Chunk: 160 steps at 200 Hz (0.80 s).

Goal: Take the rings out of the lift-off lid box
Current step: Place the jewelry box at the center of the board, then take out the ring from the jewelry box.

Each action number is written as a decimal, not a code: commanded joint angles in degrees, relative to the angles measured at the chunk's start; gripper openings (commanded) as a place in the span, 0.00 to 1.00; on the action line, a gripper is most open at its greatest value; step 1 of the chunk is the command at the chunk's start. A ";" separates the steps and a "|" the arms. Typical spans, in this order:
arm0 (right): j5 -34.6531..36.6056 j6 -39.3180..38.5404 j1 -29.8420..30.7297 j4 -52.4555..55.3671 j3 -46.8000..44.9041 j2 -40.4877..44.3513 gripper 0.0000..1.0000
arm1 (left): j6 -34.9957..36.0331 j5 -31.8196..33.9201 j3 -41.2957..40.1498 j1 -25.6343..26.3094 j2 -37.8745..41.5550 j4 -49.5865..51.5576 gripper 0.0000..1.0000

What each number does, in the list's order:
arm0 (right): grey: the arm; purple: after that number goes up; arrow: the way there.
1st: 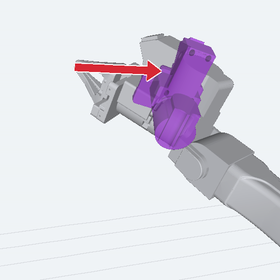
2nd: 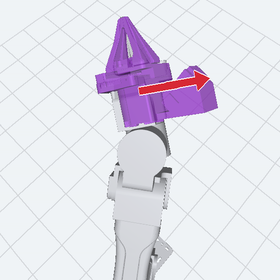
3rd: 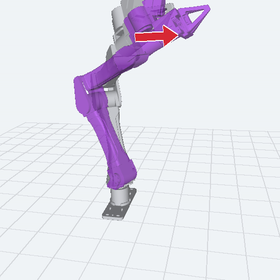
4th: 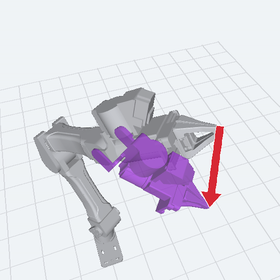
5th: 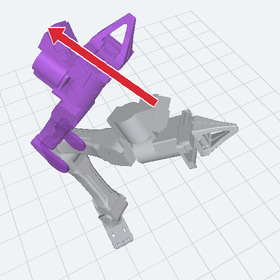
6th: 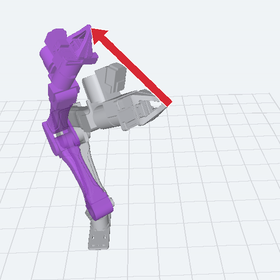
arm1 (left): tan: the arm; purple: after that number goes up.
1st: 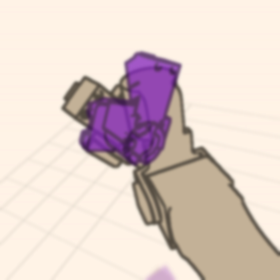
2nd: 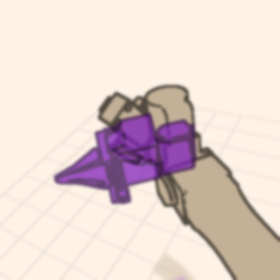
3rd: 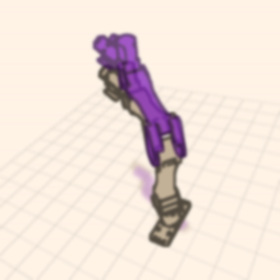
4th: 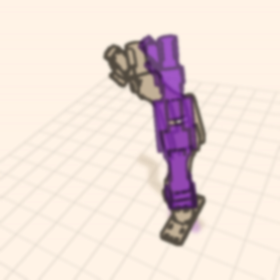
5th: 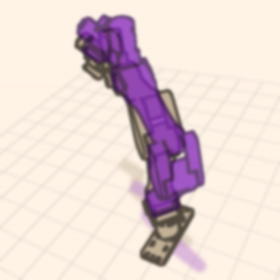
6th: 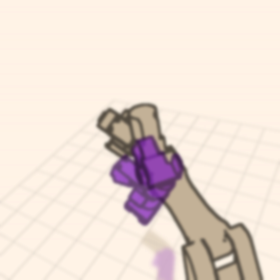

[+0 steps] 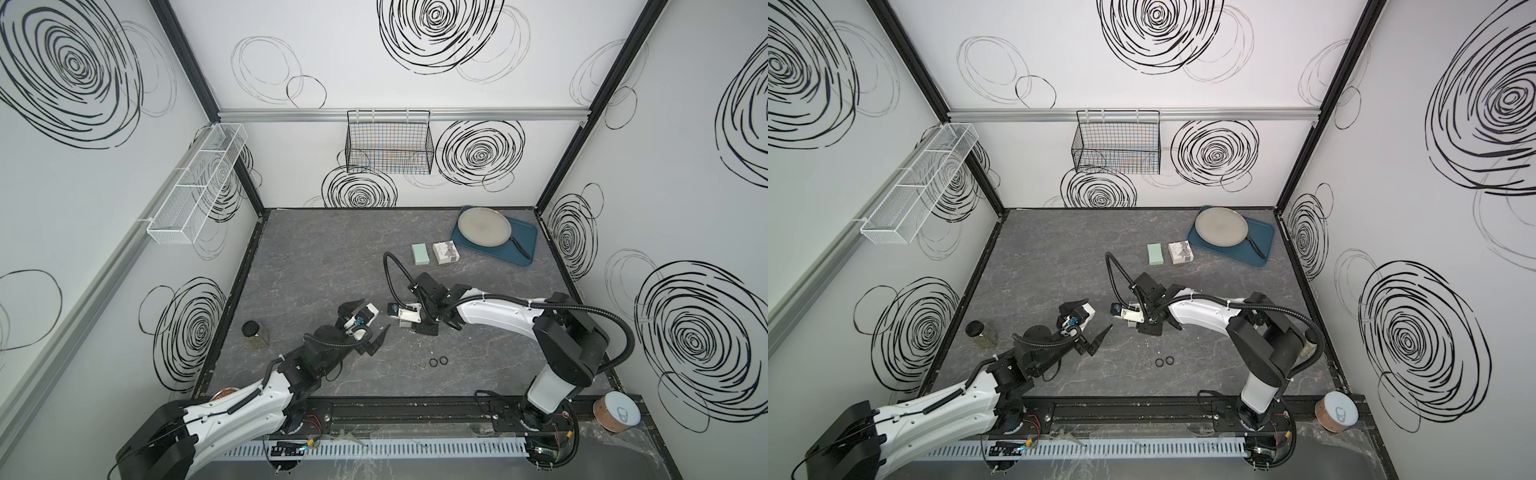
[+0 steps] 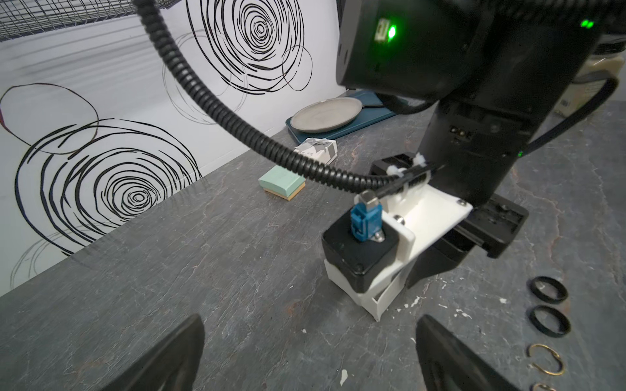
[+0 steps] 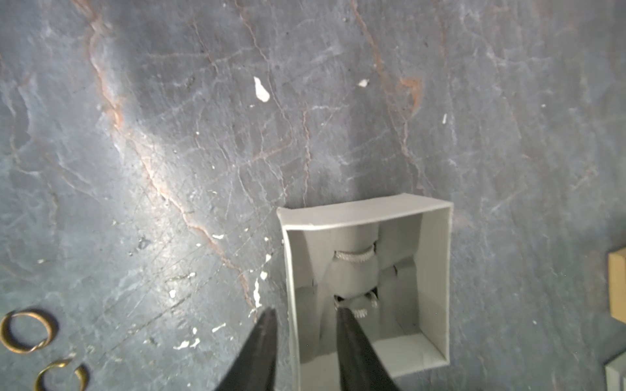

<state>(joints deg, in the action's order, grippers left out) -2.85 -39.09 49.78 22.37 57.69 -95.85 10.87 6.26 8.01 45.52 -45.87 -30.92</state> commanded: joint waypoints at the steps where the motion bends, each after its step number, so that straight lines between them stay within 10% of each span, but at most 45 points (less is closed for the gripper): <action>1: 2.71 1.97 0.99 3.47 3.38 6.36 1.00 | -0.64 -1.61 1.46 -0.35 -0.14 -3.09 1.00; 41: 19.96 29.70 -0.53 -6.69 -1.25 16.27 1.00 | -3.25 -3.34 5.04 -3.44 -2.43 -1.43 0.99; 76: -0.24 46.33 -15.15 -0.10 -0.26 15.24 1.00 | -8.14 -15.04 7.03 -11.88 -9.87 -6.50 1.00; 160: -7.07 63.07 -10.84 -12.60 -8.68 17.43 0.95 | -6.27 -11.58 25.80 -7.98 -32.25 9.07 1.00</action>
<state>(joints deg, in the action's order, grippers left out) -8.95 16.12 37.04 13.08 49.52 -78.83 4.27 -6.63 30.65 35.44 -74.35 -27.05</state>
